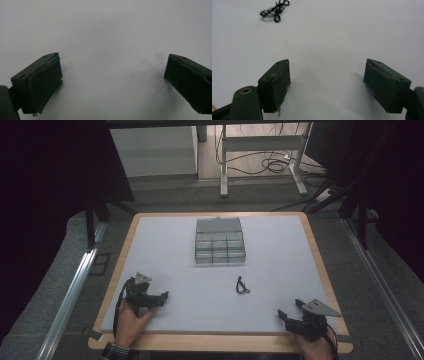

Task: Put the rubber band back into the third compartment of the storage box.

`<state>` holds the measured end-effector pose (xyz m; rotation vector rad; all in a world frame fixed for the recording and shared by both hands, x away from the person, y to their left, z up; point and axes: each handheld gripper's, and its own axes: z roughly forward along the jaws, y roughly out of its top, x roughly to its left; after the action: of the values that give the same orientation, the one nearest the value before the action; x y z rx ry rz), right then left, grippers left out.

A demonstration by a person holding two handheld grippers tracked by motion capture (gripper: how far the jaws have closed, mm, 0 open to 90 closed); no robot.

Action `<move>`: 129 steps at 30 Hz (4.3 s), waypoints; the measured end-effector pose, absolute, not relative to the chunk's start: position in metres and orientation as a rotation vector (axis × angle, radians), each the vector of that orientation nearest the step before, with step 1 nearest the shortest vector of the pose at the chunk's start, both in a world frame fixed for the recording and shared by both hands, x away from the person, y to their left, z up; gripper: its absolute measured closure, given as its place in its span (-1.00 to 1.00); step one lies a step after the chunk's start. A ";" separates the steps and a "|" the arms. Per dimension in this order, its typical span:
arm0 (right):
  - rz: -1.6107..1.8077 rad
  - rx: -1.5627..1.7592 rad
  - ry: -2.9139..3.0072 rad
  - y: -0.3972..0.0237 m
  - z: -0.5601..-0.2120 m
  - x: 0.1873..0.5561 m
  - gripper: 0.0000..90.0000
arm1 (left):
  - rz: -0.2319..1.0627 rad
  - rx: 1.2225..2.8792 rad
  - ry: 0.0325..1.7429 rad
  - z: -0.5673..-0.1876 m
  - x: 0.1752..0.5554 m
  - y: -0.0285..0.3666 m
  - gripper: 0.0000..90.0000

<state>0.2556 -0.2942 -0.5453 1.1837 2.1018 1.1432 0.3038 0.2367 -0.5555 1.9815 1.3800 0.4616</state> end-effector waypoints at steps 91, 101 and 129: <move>0.918 1.306 2.314 -0.262 -0.510 0.299 -0.52 | 0.474 1.993 1.380 -0.556 0.304 0.235 -0.97; 0.855 1.296 2.350 -0.254 -0.503 0.309 -0.40 | 0.474 1.993 1.380 -0.556 0.304 0.235 -0.97; 0.714 1.271 2.534 -0.229 -0.493 0.347 0.03 | 0.474 1.996 1.379 -0.556 0.304 0.235 -0.97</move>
<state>0.3472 -0.2289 -0.4931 1.2710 2.5343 0.7143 0.3038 0.2354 -0.5555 1.9963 1.3791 0.4739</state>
